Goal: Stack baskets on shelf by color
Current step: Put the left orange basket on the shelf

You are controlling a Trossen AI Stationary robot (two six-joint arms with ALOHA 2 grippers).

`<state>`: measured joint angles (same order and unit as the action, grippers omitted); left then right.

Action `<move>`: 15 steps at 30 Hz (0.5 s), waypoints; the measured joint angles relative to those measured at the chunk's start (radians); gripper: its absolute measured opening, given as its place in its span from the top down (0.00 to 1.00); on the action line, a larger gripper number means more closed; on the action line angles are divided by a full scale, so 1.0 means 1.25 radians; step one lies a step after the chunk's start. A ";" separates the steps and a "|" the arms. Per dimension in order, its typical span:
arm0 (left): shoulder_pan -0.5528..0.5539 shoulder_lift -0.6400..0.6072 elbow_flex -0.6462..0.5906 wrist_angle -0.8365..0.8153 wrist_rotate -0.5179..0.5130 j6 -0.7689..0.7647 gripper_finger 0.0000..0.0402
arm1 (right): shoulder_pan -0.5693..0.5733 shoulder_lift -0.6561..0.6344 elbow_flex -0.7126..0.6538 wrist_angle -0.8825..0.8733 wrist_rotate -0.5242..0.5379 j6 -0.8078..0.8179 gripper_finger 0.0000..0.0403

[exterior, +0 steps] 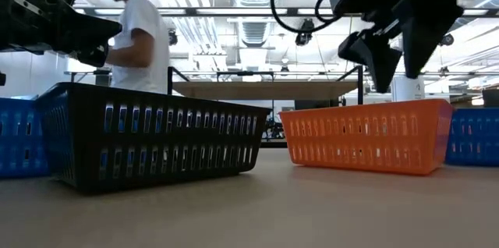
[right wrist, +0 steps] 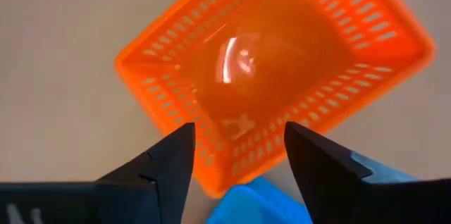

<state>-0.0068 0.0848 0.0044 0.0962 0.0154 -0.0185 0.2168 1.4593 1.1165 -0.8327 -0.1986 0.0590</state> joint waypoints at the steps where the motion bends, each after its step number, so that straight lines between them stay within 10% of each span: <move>1: 0.000 0.000 0.000 0.000 0.000 0.000 1.00 | 0.012 0.010 0.015 -0.016 0.000 0.002 0.47; 15: 0.000 0.000 0.000 0.000 0.000 0.000 1.00 | 0.158 0.095 0.076 -0.036 0.084 0.055 0.48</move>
<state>-0.0067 0.0849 0.0044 0.0963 0.0151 -0.0185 0.4142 1.5778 1.2116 -0.8776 -0.0936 0.1282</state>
